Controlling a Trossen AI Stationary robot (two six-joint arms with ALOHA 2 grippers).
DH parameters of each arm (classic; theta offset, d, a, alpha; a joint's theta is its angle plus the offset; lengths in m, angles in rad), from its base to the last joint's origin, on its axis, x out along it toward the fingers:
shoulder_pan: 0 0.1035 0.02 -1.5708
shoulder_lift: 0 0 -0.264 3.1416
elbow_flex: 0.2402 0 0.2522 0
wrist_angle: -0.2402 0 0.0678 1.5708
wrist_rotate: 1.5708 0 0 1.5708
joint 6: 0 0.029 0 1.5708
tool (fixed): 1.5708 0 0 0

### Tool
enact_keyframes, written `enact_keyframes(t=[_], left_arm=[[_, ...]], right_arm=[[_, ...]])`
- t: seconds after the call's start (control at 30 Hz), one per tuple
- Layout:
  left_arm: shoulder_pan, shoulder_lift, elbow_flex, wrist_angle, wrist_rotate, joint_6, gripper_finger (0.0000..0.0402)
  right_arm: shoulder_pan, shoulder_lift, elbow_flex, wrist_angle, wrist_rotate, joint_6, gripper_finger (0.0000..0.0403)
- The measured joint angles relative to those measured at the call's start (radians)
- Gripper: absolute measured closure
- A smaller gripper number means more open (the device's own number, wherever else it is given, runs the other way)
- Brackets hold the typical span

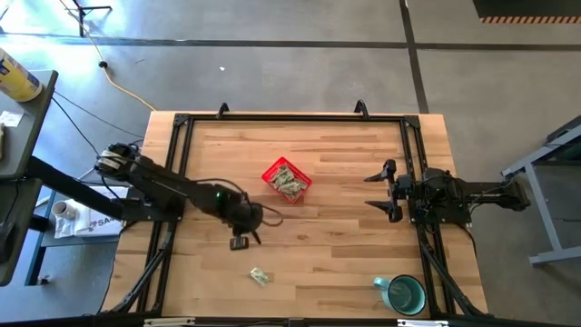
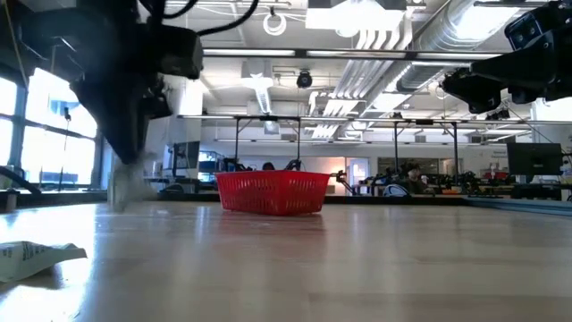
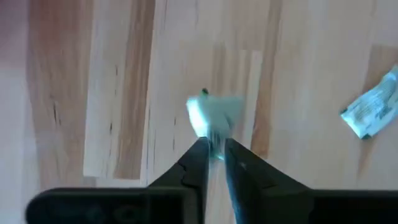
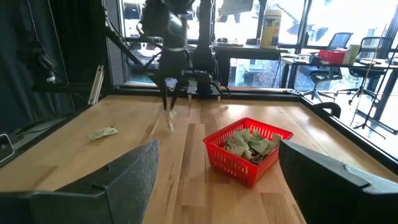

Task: Pick and place Stevia / Truvia into bins
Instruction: Put the stevia packet into the red basket

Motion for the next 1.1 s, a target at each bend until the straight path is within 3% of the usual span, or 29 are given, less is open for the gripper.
enact_keyframes(t=[0.1,0.23,0.53,0.8,0.97,1.1], left_arm=[[0.040,0.013,-0.001,-0.026,0.065,0.027,0.0297],[0.053,0.029,-0.001,-0.040,0.076,0.069,0.0270],[0.073,0.034,0.000,-0.093,-0.145,0.106,0.0267],[0.186,0.066,0.000,-0.076,0.109,-0.137,0.0185],[0.195,0.077,0.001,-0.071,0.144,-0.216,0.0139],[0.195,0.081,0.001,-0.037,0.156,-0.281,0.0132]], right_arm=[[0.000,0.000,0.000,0.001,0.000,0.000,0.0082],[0.000,0.000,0.000,0.001,0.000,0.000,0.0082],[0.000,0.000,0.000,0.001,0.000,0.000,0.0082],[0.000,0.000,0.000,0.002,0.000,0.000,0.0082],[0.000,0.000,-0.001,0.003,0.000,0.000,0.0082],[0.000,0.000,-0.001,0.004,0.000,0.000,0.0082]])
